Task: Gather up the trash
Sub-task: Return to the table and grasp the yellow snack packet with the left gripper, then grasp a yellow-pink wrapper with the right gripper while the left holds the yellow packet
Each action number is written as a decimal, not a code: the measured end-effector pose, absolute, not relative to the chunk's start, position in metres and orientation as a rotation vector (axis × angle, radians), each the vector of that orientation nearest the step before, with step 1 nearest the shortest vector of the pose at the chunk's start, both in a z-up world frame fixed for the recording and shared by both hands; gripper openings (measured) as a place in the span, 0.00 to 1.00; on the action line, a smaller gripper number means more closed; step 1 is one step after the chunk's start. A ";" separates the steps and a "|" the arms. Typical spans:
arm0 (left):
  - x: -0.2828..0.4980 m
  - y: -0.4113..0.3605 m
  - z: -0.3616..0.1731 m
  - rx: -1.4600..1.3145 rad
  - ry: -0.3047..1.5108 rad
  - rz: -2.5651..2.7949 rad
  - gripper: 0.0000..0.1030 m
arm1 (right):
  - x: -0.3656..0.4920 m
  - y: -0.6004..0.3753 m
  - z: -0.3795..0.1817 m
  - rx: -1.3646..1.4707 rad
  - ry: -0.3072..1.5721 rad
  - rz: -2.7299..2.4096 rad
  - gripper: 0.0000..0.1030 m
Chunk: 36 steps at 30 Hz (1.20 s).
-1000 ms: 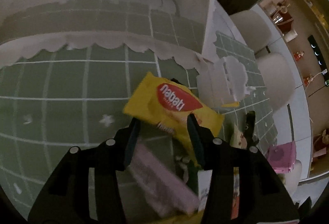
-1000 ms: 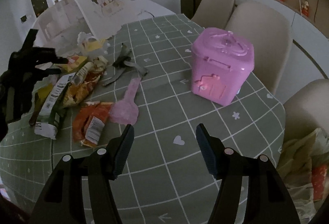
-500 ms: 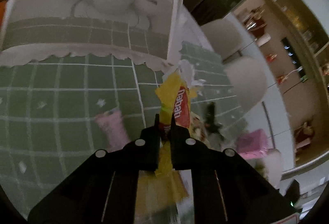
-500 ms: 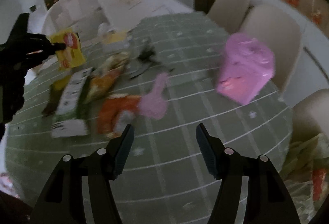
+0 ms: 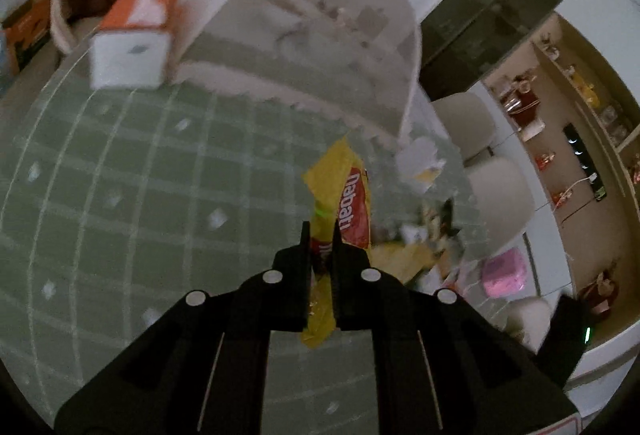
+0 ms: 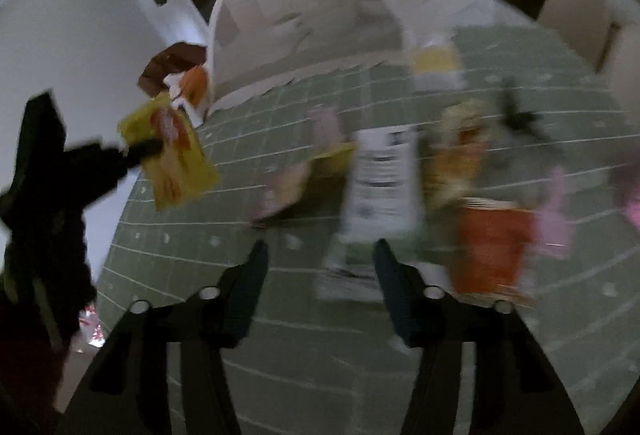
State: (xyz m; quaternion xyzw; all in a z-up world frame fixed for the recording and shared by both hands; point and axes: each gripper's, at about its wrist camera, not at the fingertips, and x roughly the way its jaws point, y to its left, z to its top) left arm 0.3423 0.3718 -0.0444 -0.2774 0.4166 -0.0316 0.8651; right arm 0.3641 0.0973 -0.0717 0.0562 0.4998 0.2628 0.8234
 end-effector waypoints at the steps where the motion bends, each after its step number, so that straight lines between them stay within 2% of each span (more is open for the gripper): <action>1: 0.333 0.376 -0.049 -0.574 0.885 -0.058 0.07 | 0.368 0.108 -0.076 0.117 1.073 0.555 0.43; 6: 0.303 0.402 -0.072 -0.586 0.942 -0.045 0.07 | 0.394 0.148 -0.102 0.175 1.137 0.491 0.42; 11: 0.295 0.416 -0.087 -0.591 0.973 -0.060 0.07 | 0.420 0.162 -0.110 0.154 1.110 0.377 0.41; 12: 0.293 0.418 -0.088 -0.593 0.975 -0.062 0.07 | 0.425 0.162 -0.109 0.152 1.105 0.359 0.36; 13: 0.294 0.419 -0.089 -0.598 0.976 -0.066 0.07 | 0.429 0.161 -0.109 0.148 1.108 0.355 0.23; 14: 0.294 0.419 -0.089 -0.603 0.976 -0.072 0.07 | 0.431 0.158 -0.109 0.140 1.117 0.356 0.17; 19: 0.303 0.412 -0.092 -0.608 0.984 -0.104 0.07 | 0.425 0.139 -0.089 0.105 1.064 0.344 0.08; 27: 0.324 0.371 -0.086 -0.583 0.999 -0.197 0.07 | 0.390 0.090 -0.037 0.061 0.943 0.311 0.07; 36: 0.350 0.293 -0.040 -0.494 0.924 -0.339 0.07 | 0.352 0.007 0.003 0.081 0.862 0.193 0.07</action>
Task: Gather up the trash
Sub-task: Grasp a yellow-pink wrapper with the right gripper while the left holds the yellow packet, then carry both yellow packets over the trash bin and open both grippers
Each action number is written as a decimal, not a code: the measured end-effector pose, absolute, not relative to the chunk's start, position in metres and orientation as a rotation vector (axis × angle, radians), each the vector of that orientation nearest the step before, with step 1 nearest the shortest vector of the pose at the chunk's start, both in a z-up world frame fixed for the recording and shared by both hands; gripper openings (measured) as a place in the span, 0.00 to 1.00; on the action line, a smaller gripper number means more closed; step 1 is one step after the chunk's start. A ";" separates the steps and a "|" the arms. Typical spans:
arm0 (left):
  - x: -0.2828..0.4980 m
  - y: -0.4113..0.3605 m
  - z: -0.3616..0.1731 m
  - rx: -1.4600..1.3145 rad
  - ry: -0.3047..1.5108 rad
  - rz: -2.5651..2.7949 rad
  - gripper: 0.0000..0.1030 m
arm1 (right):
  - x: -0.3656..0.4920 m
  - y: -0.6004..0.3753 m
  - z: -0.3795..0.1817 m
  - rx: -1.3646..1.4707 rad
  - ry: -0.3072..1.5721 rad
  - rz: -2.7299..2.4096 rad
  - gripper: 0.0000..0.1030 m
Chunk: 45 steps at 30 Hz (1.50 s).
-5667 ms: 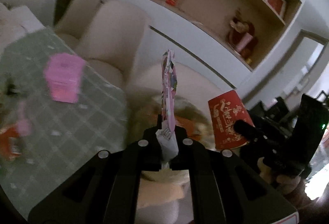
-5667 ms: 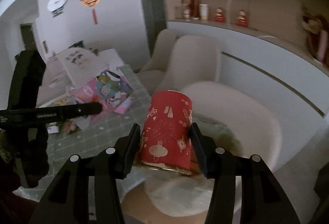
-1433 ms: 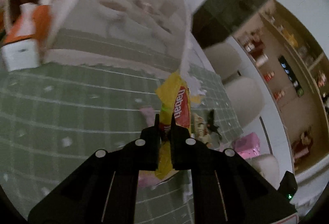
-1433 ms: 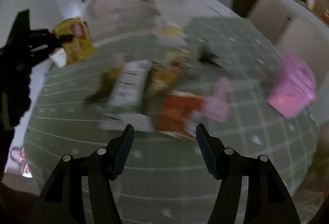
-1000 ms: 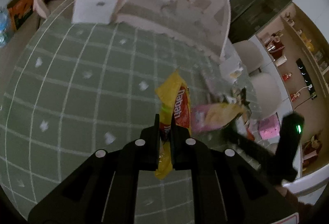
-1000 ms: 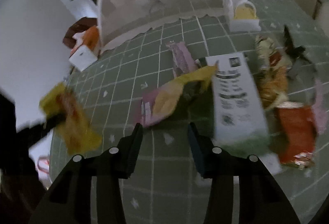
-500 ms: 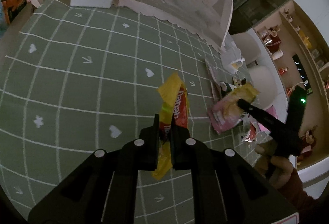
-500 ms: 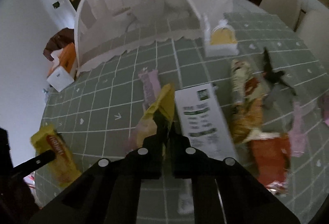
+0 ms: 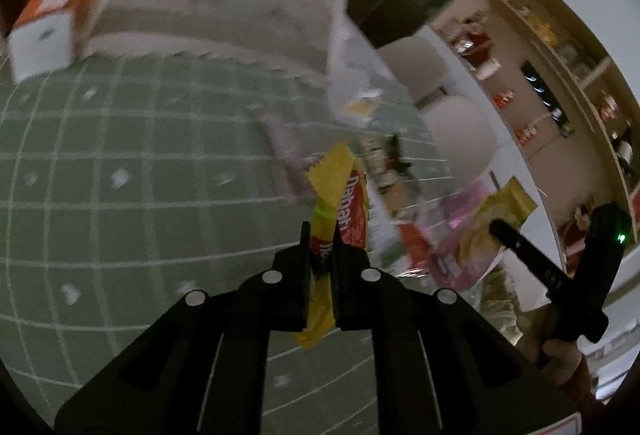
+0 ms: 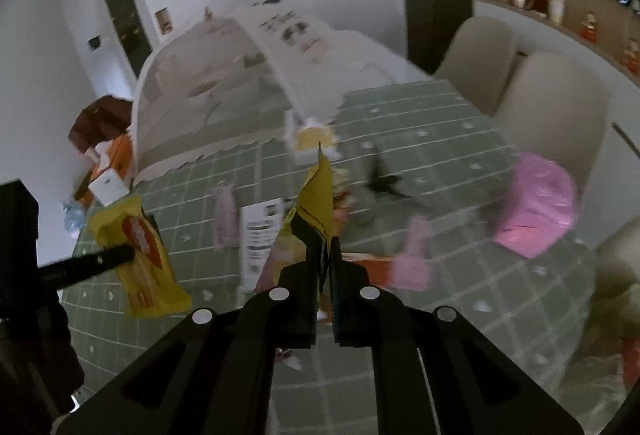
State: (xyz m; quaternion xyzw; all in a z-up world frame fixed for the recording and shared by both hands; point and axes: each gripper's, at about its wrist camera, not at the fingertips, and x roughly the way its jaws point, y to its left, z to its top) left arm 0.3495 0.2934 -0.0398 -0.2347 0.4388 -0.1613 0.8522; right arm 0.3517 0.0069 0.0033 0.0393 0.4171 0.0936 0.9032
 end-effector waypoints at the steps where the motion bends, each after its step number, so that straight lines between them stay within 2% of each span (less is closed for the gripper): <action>1: 0.352 0.285 -0.034 -0.484 0.913 -0.355 0.07 | 0.347 -0.003 0.008 0.087 0.853 0.177 0.07; 13: 0.374 0.147 0.044 -0.347 0.784 -0.594 0.07 | 0.284 -0.122 0.060 0.102 0.710 -0.005 0.07; 20: 0.374 0.056 0.070 -0.322 0.758 -0.727 0.07 | 0.236 -0.197 0.078 0.110 0.653 -0.128 0.07; 36: 0.328 -0.154 0.055 -0.231 0.836 -0.961 0.07 | 0.132 -0.363 0.063 0.178 0.635 -0.354 0.07; 45: 0.309 -0.217 0.035 -0.192 0.886 -0.990 0.07 | 0.096 -0.412 0.059 0.205 0.610 -0.425 0.07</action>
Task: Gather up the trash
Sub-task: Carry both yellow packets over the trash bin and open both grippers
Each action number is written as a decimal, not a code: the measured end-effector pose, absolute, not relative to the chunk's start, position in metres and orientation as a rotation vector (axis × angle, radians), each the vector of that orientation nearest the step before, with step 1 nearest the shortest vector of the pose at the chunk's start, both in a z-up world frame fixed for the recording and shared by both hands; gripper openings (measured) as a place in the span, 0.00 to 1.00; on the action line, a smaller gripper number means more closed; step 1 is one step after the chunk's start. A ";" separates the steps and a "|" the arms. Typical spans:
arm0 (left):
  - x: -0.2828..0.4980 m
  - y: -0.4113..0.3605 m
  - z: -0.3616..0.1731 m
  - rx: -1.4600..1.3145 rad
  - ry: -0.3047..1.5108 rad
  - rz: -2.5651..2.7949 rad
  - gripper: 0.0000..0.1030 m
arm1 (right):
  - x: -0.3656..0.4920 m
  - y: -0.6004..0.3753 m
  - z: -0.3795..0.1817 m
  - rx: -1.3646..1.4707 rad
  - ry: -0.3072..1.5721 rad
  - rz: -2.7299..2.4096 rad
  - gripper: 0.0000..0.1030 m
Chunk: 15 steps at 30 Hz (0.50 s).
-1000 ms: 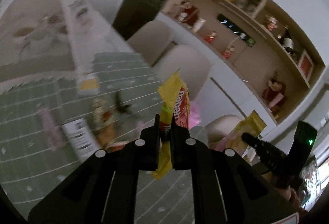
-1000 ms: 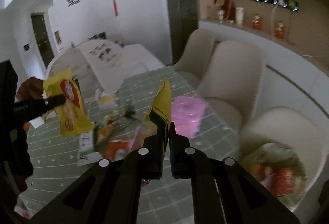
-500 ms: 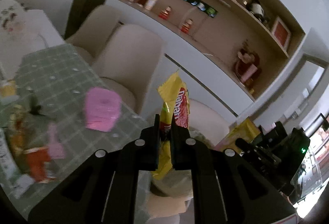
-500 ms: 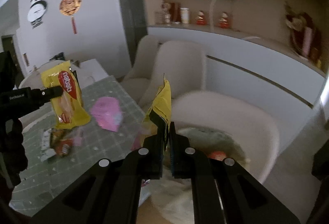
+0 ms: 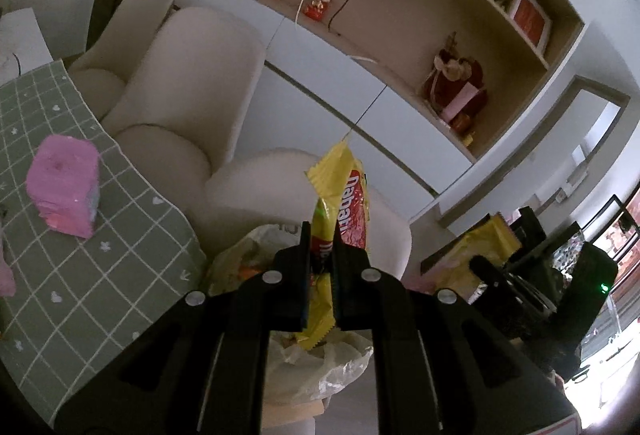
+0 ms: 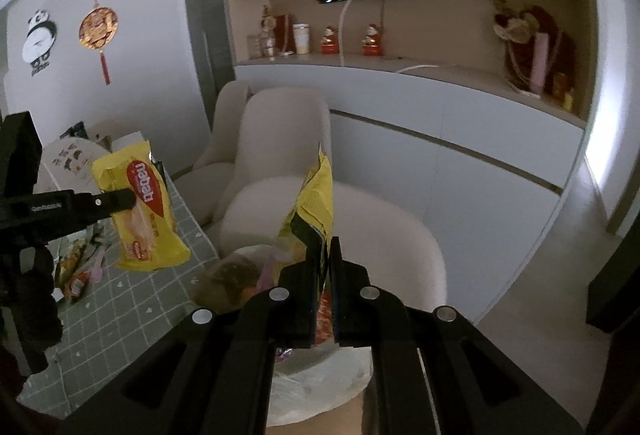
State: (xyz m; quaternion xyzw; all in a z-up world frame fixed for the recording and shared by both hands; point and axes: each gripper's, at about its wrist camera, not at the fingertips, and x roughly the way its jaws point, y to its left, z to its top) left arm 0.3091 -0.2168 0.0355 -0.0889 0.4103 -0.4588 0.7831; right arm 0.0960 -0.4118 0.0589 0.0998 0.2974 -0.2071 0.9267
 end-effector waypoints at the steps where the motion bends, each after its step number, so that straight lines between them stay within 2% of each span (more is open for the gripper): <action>1: 0.309 -0.224 0.032 -0.176 0.891 -0.984 0.07 | 0.092 -0.417 0.057 0.214 0.608 -0.429 0.07; 14: 0.309 -0.274 -0.040 -0.079 1.086 -0.966 0.07 | 0.092 -0.434 0.035 0.278 0.630 -0.419 0.07; 15: 0.307 -0.274 -0.043 -0.075 1.091 -0.976 0.13 | 0.094 -0.436 0.034 0.282 0.634 -0.416 0.07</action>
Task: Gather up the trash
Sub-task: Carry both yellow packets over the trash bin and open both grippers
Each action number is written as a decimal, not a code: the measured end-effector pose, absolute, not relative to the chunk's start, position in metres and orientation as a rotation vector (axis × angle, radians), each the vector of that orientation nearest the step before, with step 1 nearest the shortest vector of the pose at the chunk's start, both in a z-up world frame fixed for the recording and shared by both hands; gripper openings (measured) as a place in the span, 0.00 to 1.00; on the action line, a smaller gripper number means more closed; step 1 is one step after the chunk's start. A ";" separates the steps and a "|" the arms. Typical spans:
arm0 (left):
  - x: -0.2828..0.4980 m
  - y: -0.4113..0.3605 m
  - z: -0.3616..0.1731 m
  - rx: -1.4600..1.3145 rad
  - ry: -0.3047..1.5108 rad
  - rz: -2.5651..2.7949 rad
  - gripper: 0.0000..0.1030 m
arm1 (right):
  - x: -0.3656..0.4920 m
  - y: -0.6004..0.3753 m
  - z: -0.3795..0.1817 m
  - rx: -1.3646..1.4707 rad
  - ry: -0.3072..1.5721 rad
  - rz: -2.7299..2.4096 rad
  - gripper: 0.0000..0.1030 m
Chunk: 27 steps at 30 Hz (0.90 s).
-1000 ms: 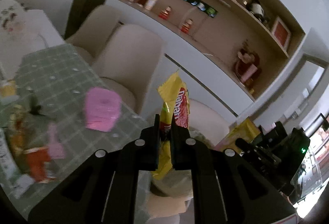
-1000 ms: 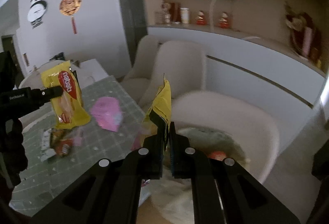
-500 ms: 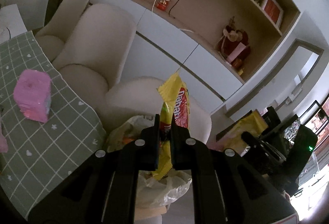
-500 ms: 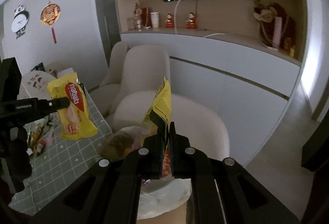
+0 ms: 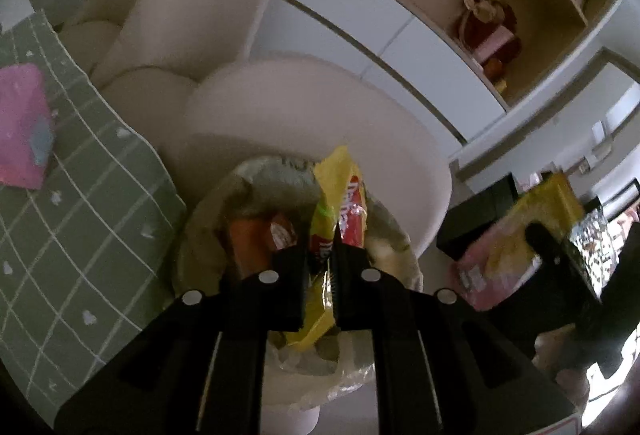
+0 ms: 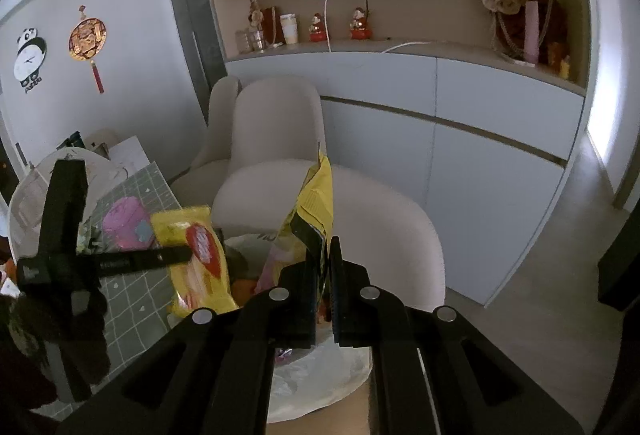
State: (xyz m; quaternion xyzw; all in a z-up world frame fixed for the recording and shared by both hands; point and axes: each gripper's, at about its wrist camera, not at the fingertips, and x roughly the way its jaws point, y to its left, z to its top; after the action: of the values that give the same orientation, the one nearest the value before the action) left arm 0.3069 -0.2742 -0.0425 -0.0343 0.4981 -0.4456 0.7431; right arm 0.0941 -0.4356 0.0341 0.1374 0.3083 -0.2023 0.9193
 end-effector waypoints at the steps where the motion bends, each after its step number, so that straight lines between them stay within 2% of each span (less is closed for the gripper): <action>1: 0.305 -0.274 -0.045 -0.071 1.104 -0.992 0.18 | 0.096 -0.435 0.033 0.288 0.638 -0.413 0.07; 2: 0.304 -0.272 -0.045 -0.074 1.108 -0.995 0.31 | 0.098 -0.436 0.031 0.293 0.643 -0.408 0.07; 3: 0.303 -0.271 -0.045 -0.080 1.106 -0.991 0.37 | 0.101 -0.435 0.029 0.297 0.648 -0.400 0.07; 19: 0.294 -0.164 -0.002 -0.095 0.952 -0.739 0.37 | 0.179 -0.413 -0.018 0.315 0.773 -0.239 0.07; 27: 0.294 -0.110 0.001 -0.132 0.949 -0.634 0.38 | 0.208 -0.402 -0.048 0.312 0.850 -0.207 0.07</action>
State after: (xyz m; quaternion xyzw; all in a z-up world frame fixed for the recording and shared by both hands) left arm 0.2938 -0.1097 0.0010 -0.0626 0.4489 -0.3000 0.8394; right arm 0.2083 -0.4019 -0.0482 0.1505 0.4099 -0.0997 0.8941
